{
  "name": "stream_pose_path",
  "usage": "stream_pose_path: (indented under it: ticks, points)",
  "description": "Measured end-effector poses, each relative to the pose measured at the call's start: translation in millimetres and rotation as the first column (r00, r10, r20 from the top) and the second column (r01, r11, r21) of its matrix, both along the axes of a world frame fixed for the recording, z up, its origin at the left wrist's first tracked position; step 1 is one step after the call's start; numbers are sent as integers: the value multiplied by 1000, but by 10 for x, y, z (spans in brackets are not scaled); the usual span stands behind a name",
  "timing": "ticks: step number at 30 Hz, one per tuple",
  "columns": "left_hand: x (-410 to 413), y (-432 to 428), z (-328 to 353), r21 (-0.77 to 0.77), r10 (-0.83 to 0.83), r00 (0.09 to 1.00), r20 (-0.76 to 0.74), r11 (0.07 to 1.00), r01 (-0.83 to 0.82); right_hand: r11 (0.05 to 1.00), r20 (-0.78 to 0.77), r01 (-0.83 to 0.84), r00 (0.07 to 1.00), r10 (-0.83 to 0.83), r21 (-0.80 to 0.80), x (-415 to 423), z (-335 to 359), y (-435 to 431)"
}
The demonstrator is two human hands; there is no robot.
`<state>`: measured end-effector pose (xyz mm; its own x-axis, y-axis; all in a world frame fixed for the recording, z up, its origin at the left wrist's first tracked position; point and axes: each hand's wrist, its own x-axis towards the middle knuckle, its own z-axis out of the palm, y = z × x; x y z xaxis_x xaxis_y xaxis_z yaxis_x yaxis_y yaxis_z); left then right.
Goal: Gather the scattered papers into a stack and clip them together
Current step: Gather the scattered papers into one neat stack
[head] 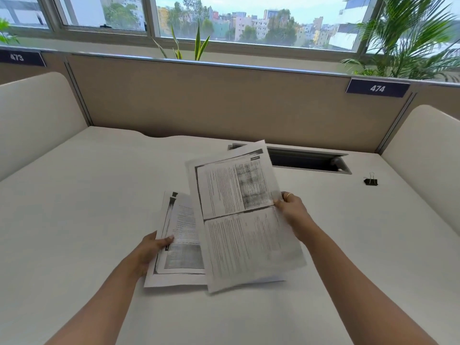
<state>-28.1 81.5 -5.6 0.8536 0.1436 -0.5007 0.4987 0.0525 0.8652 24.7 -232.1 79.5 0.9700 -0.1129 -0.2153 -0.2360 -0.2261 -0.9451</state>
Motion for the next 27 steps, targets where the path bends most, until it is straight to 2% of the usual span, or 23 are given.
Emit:
stream_pose_path:
  ticks: [2,5,9,14,16,21,27]
  points:
    - [-3,-13,9,-5,-8,1000,5,1000,8,964,14,-61,998,67,-258,68,51,-52]
    - [-12,-17,19,-9,-25,1000,10,1000,26,835,-23,-139,989,149,-532,133,91,-59]
    - [-33,-14,31,-27,-61,998,18,998,62,644,-101,-243,963,250,-725,134,29,-9]
    - [-56,-25,76,-41,-74,996,46,996,76,455,-168,-307,932,320,-836,153,-96,58]
    - [-64,-26,83,-27,-96,994,52,995,97,425,-155,-301,926,344,-854,161,-121,120]
    - [-83,-47,104,-21,-134,989,69,990,136,418,-47,-223,919,391,-880,182,-133,292]
    - [-114,-70,125,-2,-126,989,81,992,127,470,93,-144,891,445,-871,178,-160,500]
